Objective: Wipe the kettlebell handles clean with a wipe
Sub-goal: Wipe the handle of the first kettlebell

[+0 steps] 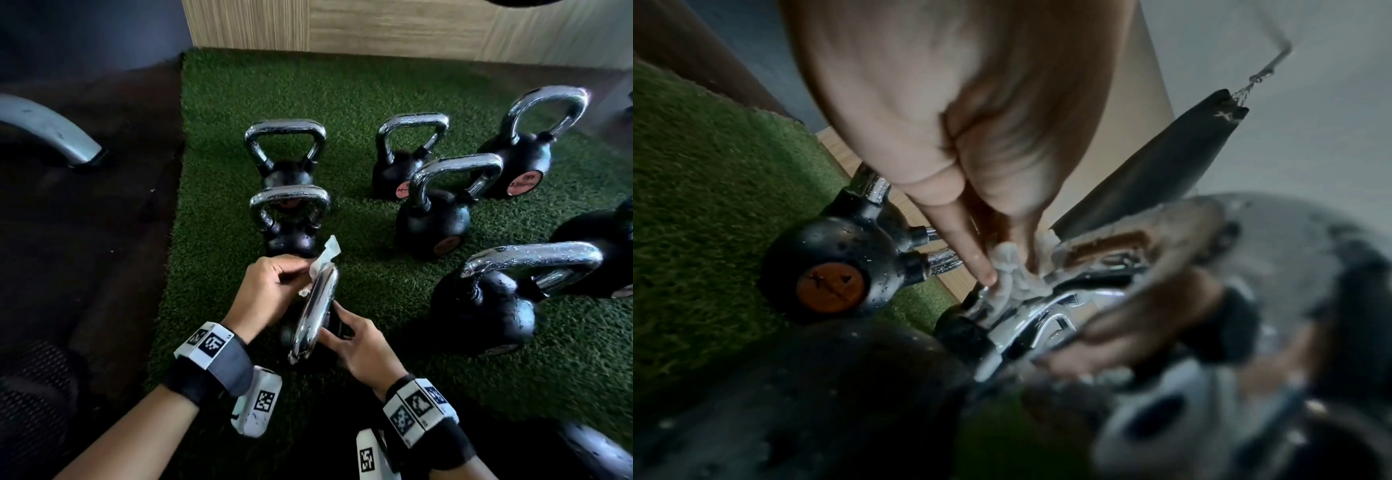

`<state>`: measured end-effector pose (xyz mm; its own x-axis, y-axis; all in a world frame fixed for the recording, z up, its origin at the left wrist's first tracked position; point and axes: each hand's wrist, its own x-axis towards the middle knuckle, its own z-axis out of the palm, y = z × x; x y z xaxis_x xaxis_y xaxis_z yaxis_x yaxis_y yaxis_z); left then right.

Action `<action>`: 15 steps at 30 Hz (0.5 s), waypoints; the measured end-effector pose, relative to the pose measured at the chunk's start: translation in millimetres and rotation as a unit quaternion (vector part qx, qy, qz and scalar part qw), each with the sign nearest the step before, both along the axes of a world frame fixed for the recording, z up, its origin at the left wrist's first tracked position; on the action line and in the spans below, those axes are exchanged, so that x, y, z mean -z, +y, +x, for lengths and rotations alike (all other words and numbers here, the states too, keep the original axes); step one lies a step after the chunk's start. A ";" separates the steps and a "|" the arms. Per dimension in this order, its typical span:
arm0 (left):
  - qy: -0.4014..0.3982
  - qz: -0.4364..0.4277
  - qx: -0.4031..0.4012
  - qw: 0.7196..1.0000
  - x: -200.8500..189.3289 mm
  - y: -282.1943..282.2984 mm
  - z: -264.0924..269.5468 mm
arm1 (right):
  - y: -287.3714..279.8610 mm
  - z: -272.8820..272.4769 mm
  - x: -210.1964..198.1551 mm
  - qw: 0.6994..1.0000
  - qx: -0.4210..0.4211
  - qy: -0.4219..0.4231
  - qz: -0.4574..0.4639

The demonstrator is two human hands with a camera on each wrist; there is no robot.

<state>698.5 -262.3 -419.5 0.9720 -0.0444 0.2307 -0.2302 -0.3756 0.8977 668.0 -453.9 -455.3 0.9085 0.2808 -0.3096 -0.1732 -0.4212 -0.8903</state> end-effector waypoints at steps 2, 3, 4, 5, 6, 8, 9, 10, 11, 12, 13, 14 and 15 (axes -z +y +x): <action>0.025 -0.013 0.012 1.000 -0.9 2.9 1.7 | -0.1 -0.4 1.1 1.000 0.002 0.004 0.015; 0.044 -0.019 0.017 0.999 -1.2 4.8 4.0 | 0.2 -0.6 1.0 1.000 0.004 0.004 0.019; 0.061 -0.025 0.026 0.997 -2.2 6.4 6.7 | 0.9 -0.9 0.5 1.000 0.004 0.004 0.020; 0.078 -0.036 0.043 0.995 -3.7 7.8 8.5 | 1.3 -1.1 0.2 1.000 0.004 0.005 0.022; 0.097 -0.059 0.061 0.992 -5.2 9.8 8.8 | 1.2 -1.4 0.8 1.000 0.006 0.006 0.025; 0.117 -0.098 0.094 0.984 -9.0 15.3 4.2 | 0.6 -2.1 3.4 0.999 0.011 0.005 0.033; 0.111 -0.092 0.101 0.984 -10.7 19.2 0.6 | 0.7 -2.2 4.8 0.999 0.011 0.007 0.039; 0.106 -0.079 0.107 0.985 -12.3 22.1 -2.4 | 1.0 -2.3 5.8 0.999 0.011 0.008 0.042; 0.106 -0.076 0.106 0.986 -14.2 24.3 -4.3 | 1.5 -2.0 6.4 0.999 0.011 0.006 0.041; 0.109 -0.080 0.098 0.986 -16.9 24.8 -5.9 | 2.2 -1.7 6.5 0.999 0.011 0.002 0.037; 0.110 -0.084 0.083 0.987 -20.0 23.5 -6.6 | 2.5 -1.3 6.0 0.999 0.014 -0.003 0.035; 0.112 -0.090 0.066 0.987 -21.9 22.0 -7.6 | 2.9 -0.5 5.6 0.999 0.016 -0.007 0.031; 0.121 -0.102 0.053 0.986 -22.9 20.3 -9.5 | 3.1 -0.3 4.8 0.999 0.017 -0.010 0.028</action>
<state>689.0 -242.0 -396.6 0.9921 -0.1256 0.0069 -0.0279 -0.1665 0.9856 667.8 -450.9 -460.2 0.9233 0.2663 -0.2767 -0.1693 -0.3644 -0.9157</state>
